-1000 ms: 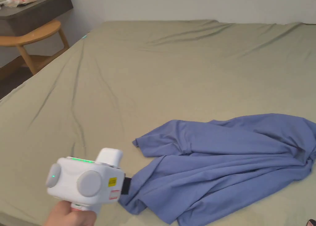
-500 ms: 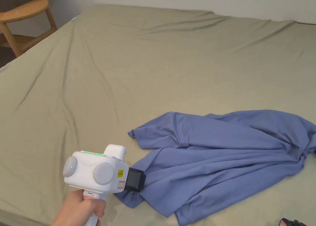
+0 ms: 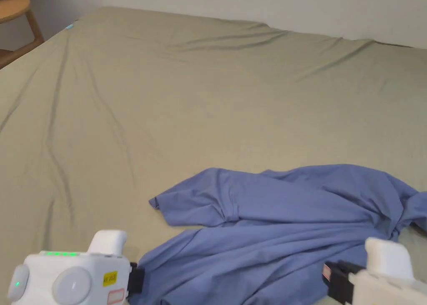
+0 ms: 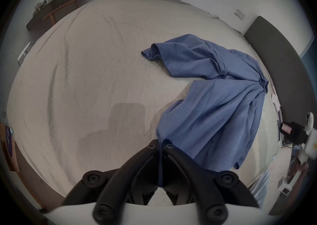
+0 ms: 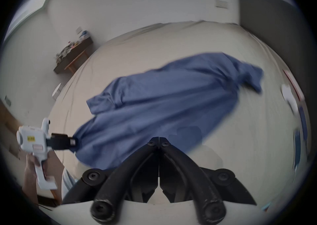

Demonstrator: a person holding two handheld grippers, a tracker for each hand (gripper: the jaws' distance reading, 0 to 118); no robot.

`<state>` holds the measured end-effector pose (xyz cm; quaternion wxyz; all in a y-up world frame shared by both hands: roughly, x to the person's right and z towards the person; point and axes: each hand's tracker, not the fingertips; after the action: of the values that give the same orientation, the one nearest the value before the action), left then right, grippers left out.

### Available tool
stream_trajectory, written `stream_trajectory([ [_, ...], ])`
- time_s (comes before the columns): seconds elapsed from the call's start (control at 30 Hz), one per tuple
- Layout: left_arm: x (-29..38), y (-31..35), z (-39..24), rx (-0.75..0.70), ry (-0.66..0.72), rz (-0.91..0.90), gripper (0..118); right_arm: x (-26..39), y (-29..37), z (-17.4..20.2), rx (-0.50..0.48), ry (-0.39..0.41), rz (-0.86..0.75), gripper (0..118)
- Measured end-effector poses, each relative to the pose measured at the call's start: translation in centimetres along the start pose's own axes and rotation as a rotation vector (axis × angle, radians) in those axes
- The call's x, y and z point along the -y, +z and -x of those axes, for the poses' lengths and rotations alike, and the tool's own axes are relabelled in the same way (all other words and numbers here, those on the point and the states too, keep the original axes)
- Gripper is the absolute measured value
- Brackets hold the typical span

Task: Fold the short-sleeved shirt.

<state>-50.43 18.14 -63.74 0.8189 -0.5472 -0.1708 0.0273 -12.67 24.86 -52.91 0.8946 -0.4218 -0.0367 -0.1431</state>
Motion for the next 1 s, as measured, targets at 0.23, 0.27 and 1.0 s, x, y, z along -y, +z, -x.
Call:
stream_trajectory([
  [0.23,0.5,-0.6,0.5,0.04,0.041,0.016,1,-14.3,-12.6,6.7,-0.021,0.301,0.03,103],
  [0.27,0.5,-0.7,0.5,0.046,0.052,0.021,1,-15.8,-15.0,7.6,-0.038,0.324,0.097,118],
  [1.0,-0.4,-0.6,1.6,0.053,0.101,0.018,1,-20.8,-22.9,9.5,-0.056,0.357,0.254,2],
])
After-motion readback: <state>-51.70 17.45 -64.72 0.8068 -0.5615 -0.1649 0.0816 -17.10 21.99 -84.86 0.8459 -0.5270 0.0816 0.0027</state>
